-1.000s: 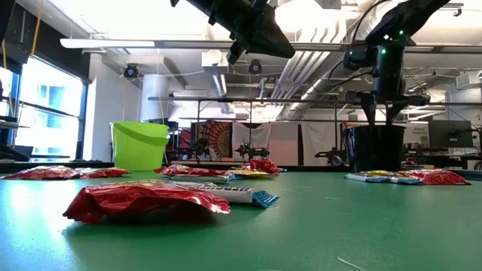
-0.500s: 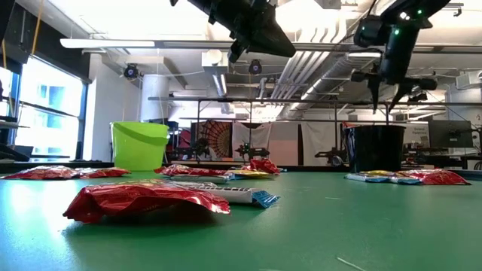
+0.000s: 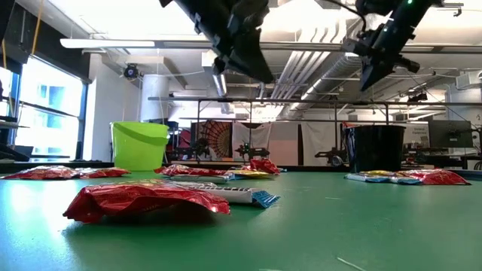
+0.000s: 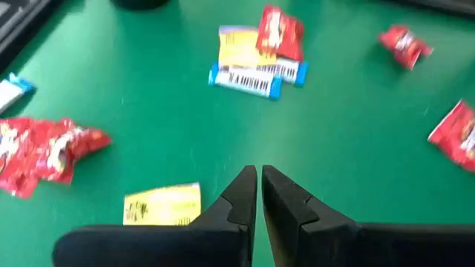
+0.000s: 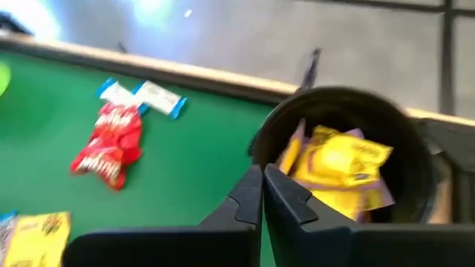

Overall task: Sort candy by brand, put in halloween buckets
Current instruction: Put the yellow candy into the black bucket

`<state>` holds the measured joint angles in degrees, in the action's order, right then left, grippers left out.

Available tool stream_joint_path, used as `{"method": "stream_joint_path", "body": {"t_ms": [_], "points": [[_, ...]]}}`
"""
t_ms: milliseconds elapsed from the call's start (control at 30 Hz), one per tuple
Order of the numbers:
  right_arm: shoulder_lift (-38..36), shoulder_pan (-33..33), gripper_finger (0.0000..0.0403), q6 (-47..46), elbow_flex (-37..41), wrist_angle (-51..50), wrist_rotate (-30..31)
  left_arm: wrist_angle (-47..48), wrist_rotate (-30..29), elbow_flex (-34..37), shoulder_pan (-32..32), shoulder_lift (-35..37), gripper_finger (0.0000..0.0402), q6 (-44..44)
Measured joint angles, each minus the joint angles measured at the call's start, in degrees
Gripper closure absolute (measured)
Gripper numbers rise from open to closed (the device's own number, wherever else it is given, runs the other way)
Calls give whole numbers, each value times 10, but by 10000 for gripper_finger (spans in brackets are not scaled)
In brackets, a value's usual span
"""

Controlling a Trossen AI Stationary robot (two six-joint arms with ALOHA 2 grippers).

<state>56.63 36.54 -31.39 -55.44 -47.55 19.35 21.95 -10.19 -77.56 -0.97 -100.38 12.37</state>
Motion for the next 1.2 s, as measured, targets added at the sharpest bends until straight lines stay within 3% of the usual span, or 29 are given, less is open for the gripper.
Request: {"method": "stream_joint_path", "body": {"t_ms": [100, 300, 800, 1033, 1200], "points": [[0, 6, 401, -16, 0, 0, 37, 13, -11, 0, 0, 0, 371, 0], [28, 25, 402, -31, 0, -24, 50, 14, -15, 0, 0, 0, 343, 3], [203, 111, 403, -15, 0, -9, -6, 47, -28, 0, 0, 0, 305, 50], [222, 133, 403, 6, 0, -3, -39, 68, -24, 0, 0, 0, 304, 55], [174, 126, 403, 44, 0, -2, -50, 80, -24, 0, 0, 0, 297, 55]]}}
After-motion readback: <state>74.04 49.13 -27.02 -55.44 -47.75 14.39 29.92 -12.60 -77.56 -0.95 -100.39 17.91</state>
